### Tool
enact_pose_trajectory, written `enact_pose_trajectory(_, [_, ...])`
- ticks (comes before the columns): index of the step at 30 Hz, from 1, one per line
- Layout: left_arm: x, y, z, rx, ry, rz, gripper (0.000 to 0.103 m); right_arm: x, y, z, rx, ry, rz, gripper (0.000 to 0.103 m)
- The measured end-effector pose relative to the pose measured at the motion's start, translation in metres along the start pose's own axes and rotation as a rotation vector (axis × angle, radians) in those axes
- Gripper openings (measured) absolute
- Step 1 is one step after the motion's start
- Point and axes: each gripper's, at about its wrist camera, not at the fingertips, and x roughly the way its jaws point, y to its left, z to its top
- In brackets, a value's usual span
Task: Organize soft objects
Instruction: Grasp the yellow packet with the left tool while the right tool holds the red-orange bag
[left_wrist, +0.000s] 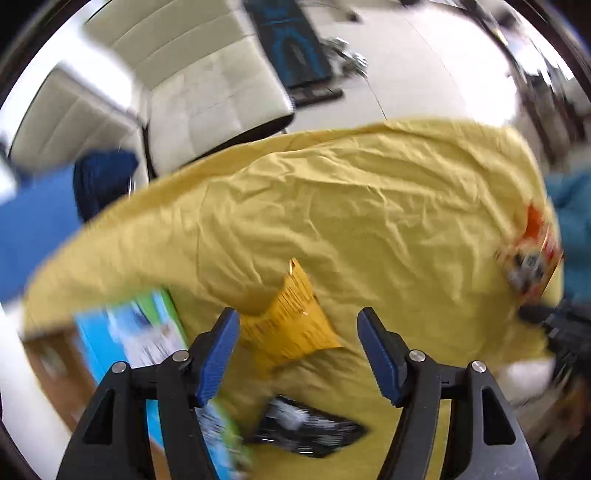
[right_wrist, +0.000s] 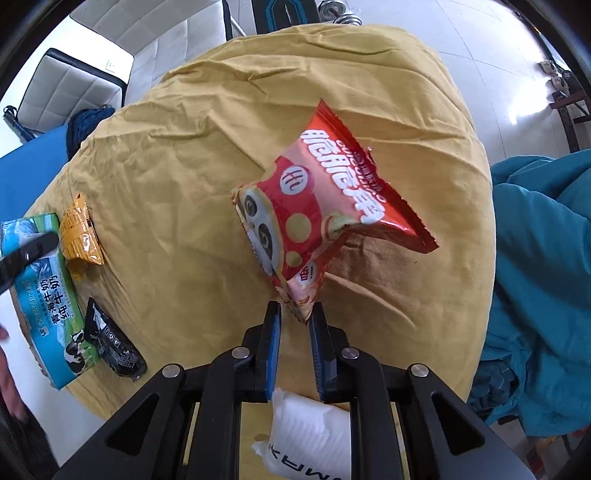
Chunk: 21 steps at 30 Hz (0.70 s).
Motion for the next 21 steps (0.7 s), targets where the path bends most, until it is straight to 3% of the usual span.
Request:
enact_pose_trajectory(3, [0.014, -0.013, 0.009, 0.235, 0.053, 0.114, 0.065, -0.004, 0.004, 0.0, -0.018, 0.002, -0.007, 0.031])
enact_pose_trajectory(6, [0.037, -0.013, 0.001, 0.363, 0.138, 0.159, 0.065, -0.006, 0.012, -0.003, -0.062, 0.011, -0.031, 0.044])
enact_pose_trajectory(13, [0.065, -0.023, -0.012, 0.454, 0.262, 0.097, 0.073, -0.007, 0.015, -0.016, -0.079, 0.009, -0.05, 0.048])
enact_pose_trajectory(18, [0.074, -0.038, -0.028, 0.619, 0.322, 0.169, 0.073, -0.013, 0.01, -0.026, -0.075, 0.003, -0.027, 0.048])
enact_pose_trajectory(21, [0.081, -0.038, -0.033, 0.614, 0.356, 0.21, 0.073, -0.015, 0.011, -0.029, -0.084, 0.002, -0.028, 0.049])
